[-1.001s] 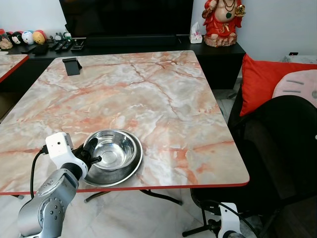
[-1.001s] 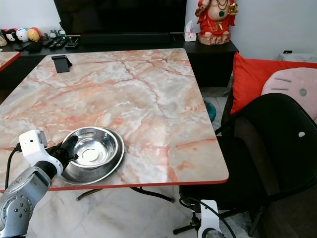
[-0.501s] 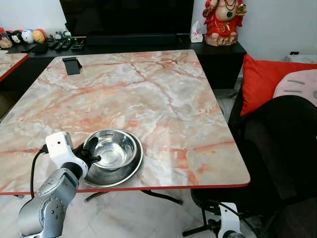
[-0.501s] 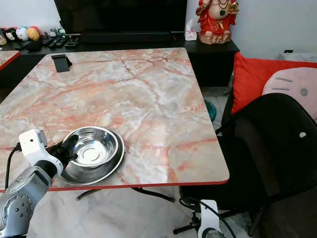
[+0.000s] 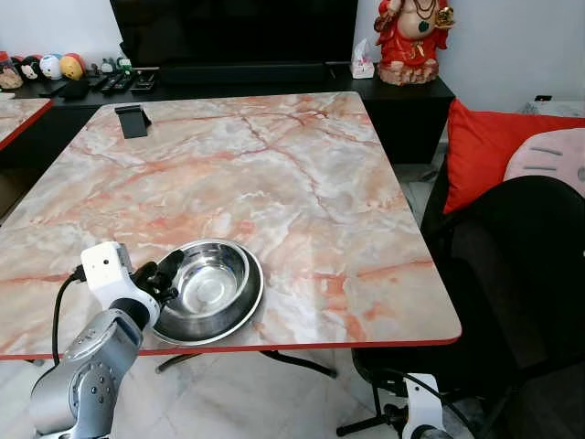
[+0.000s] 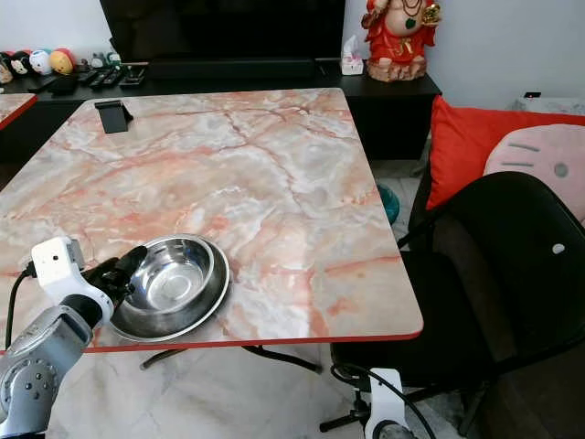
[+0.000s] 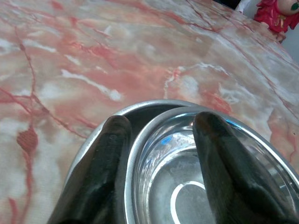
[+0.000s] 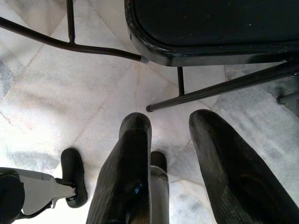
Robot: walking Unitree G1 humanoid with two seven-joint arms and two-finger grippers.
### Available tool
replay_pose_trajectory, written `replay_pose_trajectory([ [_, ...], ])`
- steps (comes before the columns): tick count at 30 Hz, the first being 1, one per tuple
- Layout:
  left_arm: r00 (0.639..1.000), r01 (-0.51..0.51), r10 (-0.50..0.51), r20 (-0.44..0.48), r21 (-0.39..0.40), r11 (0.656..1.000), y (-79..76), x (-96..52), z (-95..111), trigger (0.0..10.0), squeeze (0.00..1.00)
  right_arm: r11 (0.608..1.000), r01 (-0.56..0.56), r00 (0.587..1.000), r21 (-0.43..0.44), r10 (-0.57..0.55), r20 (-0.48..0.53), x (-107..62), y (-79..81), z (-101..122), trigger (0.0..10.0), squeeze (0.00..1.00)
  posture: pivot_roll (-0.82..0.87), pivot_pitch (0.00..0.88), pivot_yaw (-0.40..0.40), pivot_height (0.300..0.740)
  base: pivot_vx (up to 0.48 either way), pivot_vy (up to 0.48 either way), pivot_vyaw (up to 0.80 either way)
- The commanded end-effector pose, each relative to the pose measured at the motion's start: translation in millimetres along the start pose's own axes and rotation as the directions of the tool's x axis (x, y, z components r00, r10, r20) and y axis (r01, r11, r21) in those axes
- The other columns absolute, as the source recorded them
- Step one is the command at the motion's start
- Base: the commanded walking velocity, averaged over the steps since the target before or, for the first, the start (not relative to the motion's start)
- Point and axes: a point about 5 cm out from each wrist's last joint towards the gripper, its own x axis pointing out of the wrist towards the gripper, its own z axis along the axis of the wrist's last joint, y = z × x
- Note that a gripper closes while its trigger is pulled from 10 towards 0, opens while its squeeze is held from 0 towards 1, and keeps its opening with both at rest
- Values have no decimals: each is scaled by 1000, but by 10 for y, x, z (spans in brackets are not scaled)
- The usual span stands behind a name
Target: Setting the table
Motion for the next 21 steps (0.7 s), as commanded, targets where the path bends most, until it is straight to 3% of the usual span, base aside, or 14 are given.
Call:
replay_pose_trajectory([
  [1,1000,-13,13,7,29,1000,31,8,36,10000,1000,1000,-2,1000,4,2,-3,3,7,7,10000,0,-18,0,32,707,0,0,0],
  [7,1000,-18,17,16,54,998,38,13,67,10000,1000,1000,-4,1000,3,4,-3,4,11,9,10000,0,-17,0,32,707,0,0,0],
  [8,1000,-18,16,23,73,997,31,16,86,10000,0,1000,-5,1000,3,5,-3,4,12,9,10000,0,-15,0,31,707,0,0,0],
  [12,997,-27,16,75,155,988,25,13,183,10000,0,1000,-6,1000,3,6,-3,4,14,9,10000,0,-15,0,31,707,0,0,0],
  [14,989,-40,14,148,170,985,13,1,288,10000,0,1000,-6,1000,2,6,-3,4,14,8,10000,0,-15,0,30,707,0,0,0],
  [15,977,-43,-9,215,237,971,-23,-18,388,10000,0,1000,-6,1000,2,6,-3,4,16,8,10000,0,-12,0,26,707,0,0,0],
  [17,973,-41,-21,229,262,964,-38,-23,408,10000,0,1000,-6,1000,3,6,-3,4,16,8,10000,0,-12,0,26,707,0,0,0],
  [18,959,-37,-86,269,420,907,-128,-51,423,10000,0,1000,-3,1000,5,3,-3,4,18,4,10000,0,-13,0,25,707,0,0,0],
  [19,959,-37,-86,269,420,907,-128,-51,423,10000,0,1000,-3,1000,5,3,-3,4,18,4,10000,0,-13,0,25,707,0,0,0],
  [20,951,-27,-123,284,473,881,-191,-68,376,10000,0,1000,3,1000,8,-3,-2,4,17,2,10000,0,-18,0,26,707,0,0,0],
  [21,949,-23,-132,287,482,876,-207,-73,355,10000,0,1000,4,1000,8,-4,-2,4,18,1,10000,0,-21,0,26,707,0,0,0],
])
